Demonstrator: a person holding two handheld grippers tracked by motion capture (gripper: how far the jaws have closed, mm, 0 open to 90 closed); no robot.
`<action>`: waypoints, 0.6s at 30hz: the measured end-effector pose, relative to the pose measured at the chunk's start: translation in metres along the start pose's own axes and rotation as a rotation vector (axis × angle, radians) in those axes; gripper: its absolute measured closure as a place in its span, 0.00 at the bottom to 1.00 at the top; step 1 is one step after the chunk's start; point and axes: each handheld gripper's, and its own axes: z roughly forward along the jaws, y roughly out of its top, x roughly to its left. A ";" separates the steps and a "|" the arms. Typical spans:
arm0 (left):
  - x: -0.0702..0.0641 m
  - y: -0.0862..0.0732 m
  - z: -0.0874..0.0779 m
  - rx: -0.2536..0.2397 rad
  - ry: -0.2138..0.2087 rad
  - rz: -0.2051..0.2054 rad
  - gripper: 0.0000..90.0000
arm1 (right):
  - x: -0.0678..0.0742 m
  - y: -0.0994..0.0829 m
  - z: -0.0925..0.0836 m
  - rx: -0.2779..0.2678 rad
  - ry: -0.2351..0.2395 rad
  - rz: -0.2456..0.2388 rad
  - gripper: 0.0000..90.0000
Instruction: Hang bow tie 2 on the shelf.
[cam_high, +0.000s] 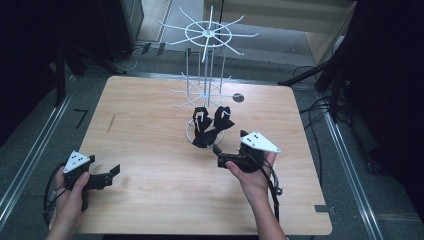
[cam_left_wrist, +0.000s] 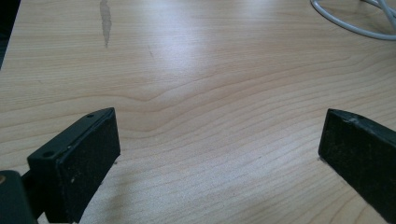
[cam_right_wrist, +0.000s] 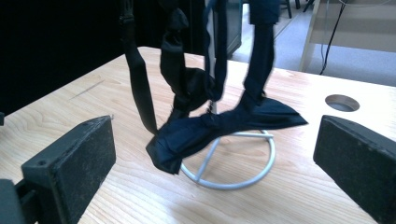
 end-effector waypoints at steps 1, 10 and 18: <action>0.000 0.000 0.000 0.000 0.000 0.000 0.00 | 0.000 0.000 0.000 0.000 0.000 0.000 0.00; 0.000 0.000 0.000 -0.002 0.002 0.000 0.00 | -0.015 -0.012 -0.012 0.016 -0.022 0.010 0.00; 0.000 0.000 0.000 -0.002 0.001 -0.001 0.00 | -0.030 -0.023 -0.024 0.023 -0.050 0.026 0.00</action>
